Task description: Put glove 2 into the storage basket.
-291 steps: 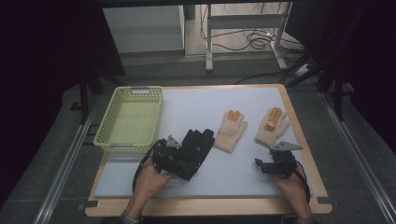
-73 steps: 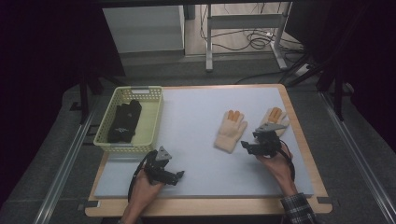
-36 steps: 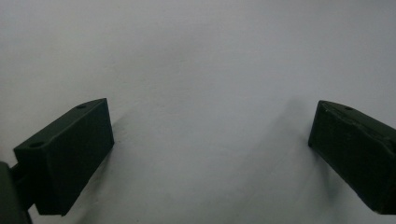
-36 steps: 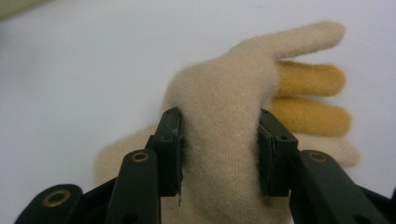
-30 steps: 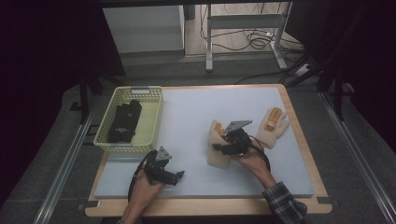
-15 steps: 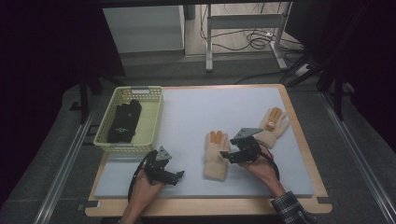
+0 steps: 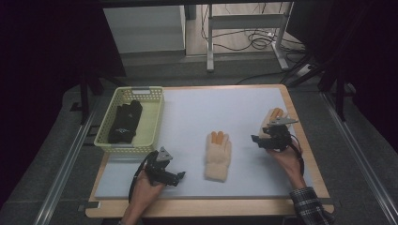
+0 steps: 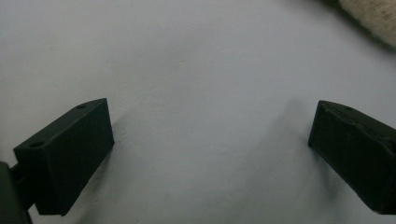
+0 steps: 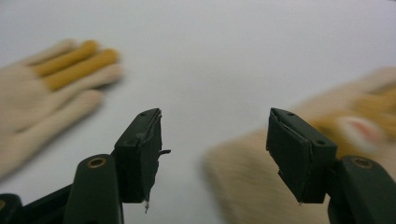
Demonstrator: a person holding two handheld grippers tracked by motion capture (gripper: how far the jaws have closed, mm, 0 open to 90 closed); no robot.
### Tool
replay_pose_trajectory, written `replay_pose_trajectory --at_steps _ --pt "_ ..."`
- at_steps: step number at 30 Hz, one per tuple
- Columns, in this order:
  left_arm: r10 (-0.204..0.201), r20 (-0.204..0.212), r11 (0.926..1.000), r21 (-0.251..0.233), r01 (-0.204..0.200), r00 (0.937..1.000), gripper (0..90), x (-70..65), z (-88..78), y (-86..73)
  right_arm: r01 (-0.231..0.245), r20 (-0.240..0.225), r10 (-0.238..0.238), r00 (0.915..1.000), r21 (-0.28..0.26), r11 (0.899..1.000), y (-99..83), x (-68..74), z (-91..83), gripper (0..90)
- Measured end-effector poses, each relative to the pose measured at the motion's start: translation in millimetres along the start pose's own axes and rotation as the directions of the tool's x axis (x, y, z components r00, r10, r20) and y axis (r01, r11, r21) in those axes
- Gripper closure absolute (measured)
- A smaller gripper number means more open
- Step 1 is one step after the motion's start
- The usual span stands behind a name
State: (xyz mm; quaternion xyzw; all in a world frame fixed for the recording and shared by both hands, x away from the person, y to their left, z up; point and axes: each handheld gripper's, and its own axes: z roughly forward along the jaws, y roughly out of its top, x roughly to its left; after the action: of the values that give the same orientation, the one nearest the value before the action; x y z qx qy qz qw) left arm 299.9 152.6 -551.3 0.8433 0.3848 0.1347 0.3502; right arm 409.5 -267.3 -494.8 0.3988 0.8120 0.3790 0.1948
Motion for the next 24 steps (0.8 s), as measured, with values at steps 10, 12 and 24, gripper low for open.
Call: replay_pose_trajectory --at_steps 10,12,24 --pt "0.0 0.0 1.0 0.0 0.0 1.0 0.2 0.1 0.1 0.0 -0.055 0.137 0.055 0.9891 -0.004 0.998 -8.1 -53.2 -5.4 35.0" --pt "0.0 0.0 1.0 0.0 0.0 1.0 0.2 0.1 0.1 0.0 -0.055 0.158 0.053 0.986 0.006 0.998 -8.9 -59.3 0.1 35.2" --pt "0.001 0.0 1.0 0.0 -0.001 1.0 0.2 0.1 0.0 0.0 -0.032 0.167 0.029 0.9855 0.017 0.999 -10.9 -67.8 30.7 47.3"
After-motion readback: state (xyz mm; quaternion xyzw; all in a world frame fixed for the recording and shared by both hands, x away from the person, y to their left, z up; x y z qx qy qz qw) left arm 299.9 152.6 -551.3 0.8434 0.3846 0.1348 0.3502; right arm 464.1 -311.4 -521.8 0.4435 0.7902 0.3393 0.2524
